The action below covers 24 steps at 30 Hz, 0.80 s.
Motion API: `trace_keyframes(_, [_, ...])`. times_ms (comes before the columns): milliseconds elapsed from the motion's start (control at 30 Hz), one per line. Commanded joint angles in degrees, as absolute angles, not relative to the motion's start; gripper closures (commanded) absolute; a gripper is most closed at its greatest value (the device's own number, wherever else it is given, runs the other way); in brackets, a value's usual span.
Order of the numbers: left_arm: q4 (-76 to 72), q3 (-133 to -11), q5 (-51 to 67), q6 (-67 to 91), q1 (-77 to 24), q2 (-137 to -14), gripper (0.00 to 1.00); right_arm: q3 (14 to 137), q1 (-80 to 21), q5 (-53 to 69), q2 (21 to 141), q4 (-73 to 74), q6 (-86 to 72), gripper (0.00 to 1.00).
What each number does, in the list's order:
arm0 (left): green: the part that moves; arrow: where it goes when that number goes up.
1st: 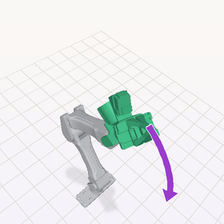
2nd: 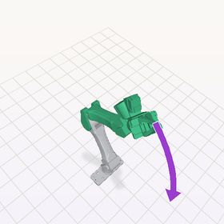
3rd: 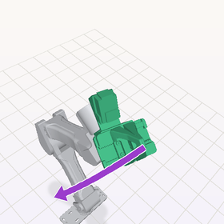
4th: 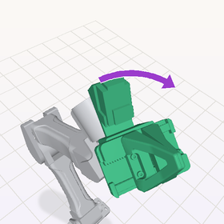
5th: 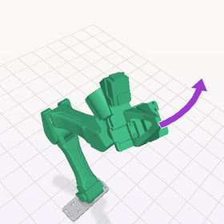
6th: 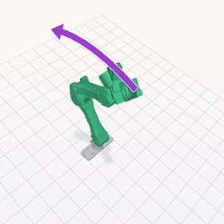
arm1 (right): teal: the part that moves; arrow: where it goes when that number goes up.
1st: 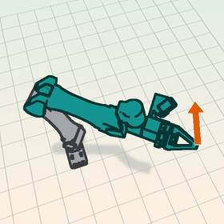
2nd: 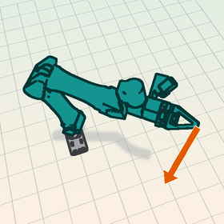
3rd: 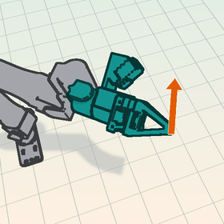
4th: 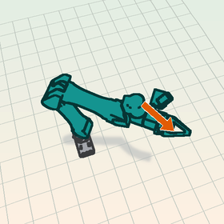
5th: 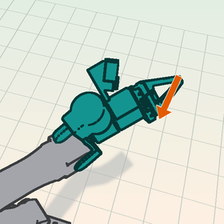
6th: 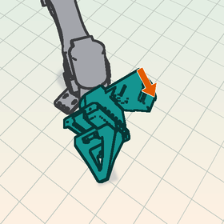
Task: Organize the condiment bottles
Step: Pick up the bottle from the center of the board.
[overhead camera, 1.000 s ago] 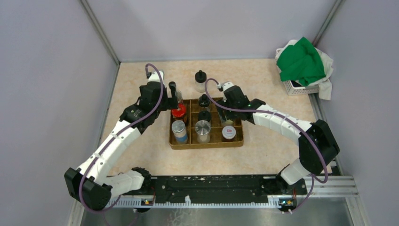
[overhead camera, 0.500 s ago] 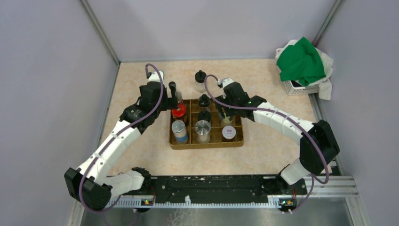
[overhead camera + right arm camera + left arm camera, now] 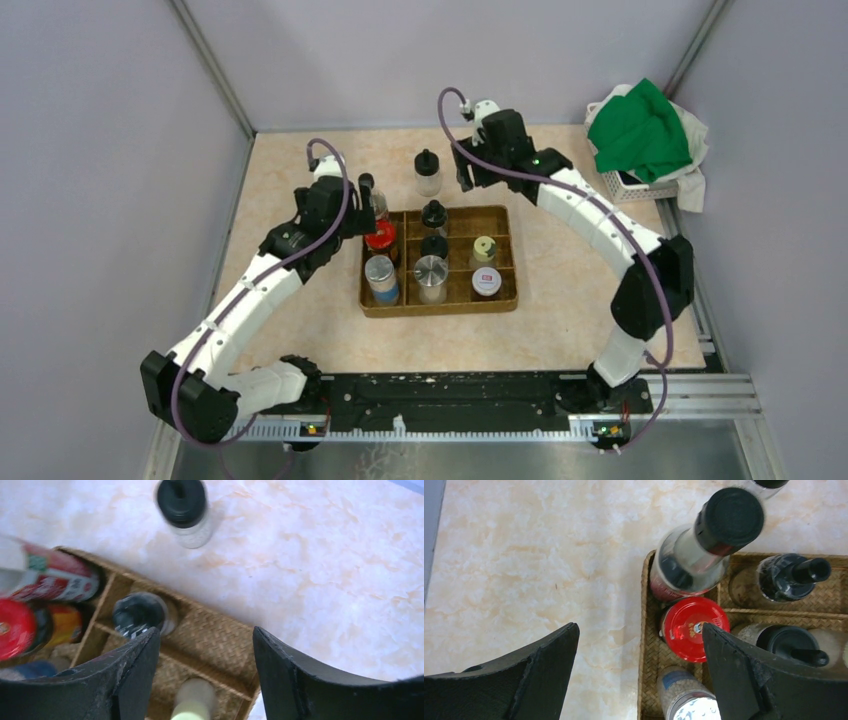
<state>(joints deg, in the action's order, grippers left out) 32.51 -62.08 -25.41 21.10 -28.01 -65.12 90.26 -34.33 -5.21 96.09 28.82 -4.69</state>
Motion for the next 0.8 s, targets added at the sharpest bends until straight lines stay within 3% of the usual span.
trace_keyframes(0, [36.28, -60.03, -28.42, 24.43, -27.91, -61.82, 0.01, 97.47, -29.66, -1.53, 103.81, 33.64, -2.62, 0.34])
trace_keyframes(233, [42.60, -59.42, -25.14, 30.62, -27.96, -60.31, 0.01, 103.40, -28.40, -1.06, 112.86, 37.40, -0.27, 0.37])
trace_keyframes(767, [54.90, -57.25, -17.96, 38.41, -28.00, -56.66, 0.01, 100.72, -26.08, 2.52, 118.50, 34.75, 2.16, 0.38])
